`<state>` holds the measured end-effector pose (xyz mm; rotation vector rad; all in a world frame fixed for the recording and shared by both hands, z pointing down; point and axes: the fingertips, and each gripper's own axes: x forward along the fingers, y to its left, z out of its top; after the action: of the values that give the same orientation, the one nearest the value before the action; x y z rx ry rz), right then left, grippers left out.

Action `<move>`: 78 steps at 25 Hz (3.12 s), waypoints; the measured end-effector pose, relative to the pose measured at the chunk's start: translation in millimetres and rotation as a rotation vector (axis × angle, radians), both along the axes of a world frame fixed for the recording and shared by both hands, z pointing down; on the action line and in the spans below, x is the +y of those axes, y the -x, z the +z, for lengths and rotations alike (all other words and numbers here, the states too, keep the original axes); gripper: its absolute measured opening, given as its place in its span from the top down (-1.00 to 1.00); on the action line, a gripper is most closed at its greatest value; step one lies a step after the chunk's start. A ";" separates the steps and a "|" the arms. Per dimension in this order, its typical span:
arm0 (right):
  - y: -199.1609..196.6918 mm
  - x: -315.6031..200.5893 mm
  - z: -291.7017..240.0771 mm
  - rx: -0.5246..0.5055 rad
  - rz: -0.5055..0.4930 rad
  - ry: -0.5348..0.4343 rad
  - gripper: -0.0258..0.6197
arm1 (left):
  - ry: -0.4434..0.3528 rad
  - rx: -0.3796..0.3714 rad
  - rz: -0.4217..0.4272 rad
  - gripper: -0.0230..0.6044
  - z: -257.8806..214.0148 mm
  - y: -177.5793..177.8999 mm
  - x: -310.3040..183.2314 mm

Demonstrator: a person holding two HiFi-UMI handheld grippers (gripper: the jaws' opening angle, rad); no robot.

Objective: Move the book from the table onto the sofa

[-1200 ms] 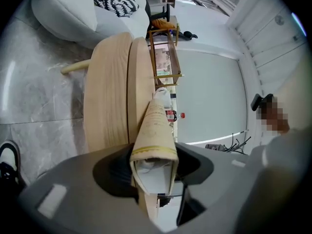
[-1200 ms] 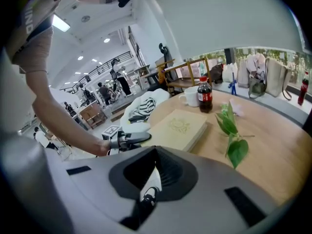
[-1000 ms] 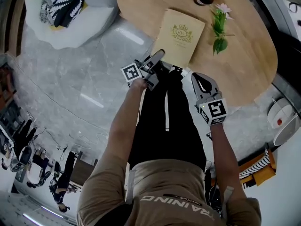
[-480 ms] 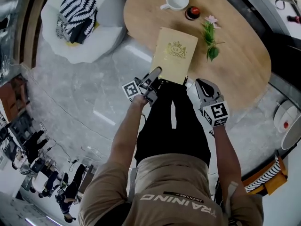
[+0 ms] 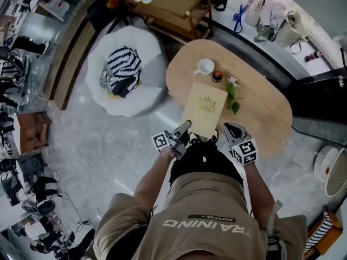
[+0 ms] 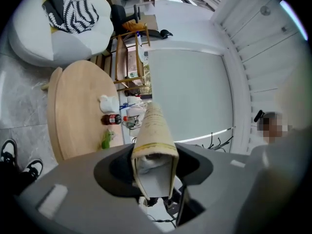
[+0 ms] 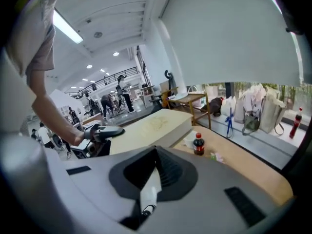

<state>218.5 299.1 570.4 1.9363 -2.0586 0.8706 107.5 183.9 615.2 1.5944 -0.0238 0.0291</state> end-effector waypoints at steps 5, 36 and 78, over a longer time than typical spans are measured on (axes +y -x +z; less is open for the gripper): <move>5.5 -10.1 -46.2 0.049 -0.082 -0.054 0.91 | -0.048 0.056 -0.021 0.25 -63.3 -5.8 -7.1; 113.0 -114.4 -103.5 0.057 -0.519 -0.150 0.91 | -0.114 0.063 -0.517 0.25 -134.7 161.6 -62.9; 300.6 -393.0 -110.0 0.068 -0.757 -0.151 0.91 | -0.137 0.063 -0.932 0.25 -134.5 397.2 -271.3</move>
<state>-82.1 -93.9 460.4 1.0363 -2.5616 0.4685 -289.7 -87.4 480.6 1.5864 -0.7249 -0.7574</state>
